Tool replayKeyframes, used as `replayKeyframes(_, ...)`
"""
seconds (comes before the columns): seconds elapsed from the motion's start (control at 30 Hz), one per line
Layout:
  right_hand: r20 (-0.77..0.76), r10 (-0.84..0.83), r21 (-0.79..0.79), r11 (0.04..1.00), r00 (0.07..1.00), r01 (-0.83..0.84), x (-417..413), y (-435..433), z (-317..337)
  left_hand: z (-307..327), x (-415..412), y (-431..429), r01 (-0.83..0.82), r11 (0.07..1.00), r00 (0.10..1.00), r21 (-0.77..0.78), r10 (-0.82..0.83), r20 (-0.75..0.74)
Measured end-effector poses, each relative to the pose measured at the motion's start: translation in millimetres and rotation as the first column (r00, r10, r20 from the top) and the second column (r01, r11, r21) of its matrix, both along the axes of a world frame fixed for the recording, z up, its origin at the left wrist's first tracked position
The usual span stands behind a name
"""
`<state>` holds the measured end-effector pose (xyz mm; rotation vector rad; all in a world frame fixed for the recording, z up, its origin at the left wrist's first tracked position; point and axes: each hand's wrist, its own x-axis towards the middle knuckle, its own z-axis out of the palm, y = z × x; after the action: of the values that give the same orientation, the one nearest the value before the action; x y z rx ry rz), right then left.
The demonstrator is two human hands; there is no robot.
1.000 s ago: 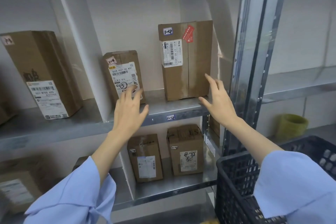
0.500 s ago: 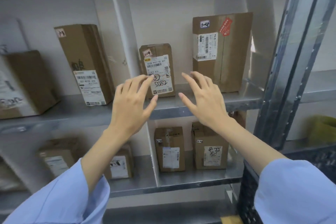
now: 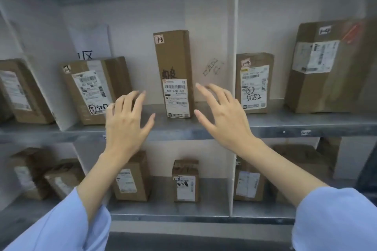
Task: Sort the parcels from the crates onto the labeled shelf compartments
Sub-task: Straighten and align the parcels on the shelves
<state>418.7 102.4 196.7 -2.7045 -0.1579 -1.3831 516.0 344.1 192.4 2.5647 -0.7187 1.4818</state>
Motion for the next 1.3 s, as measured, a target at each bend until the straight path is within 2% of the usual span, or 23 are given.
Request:
replayKeyframes(0.3,-0.075,-0.182,0.069,0.980,0.980,0.187,74,52,-9,-5,86,124,-0.120,0.990,0.991,-0.068,0.115,-0.069)
replayKeyframes(0.5,-0.125,-0.297,0.120,0.943,0.947,0.312,90,58,-14,-16,123,154,-0.096,0.986,0.970,-0.133,0.063,-0.236)
replayKeyframes(0.6,-0.139,-0.332,0.122,0.929,0.933,0.349,93,59,-13,-19,132,154,-0.060,0.984,0.964,-0.171,0.012,-0.265)
replayKeyframes(0.83,-0.159,-0.318,0.157,0.927,0.935,0.342,99,61,-14,-28,141,151,0.027,0.963,0.948,-0.269,-0.110,-0.299)
replayKeyframes(1.3,-0.098,-0.323,0.148,0.931,0.941,0.335,97,62,-20,-30,146,147,0.019,0.963,0.968,-0.269,-0.084,-0.235)
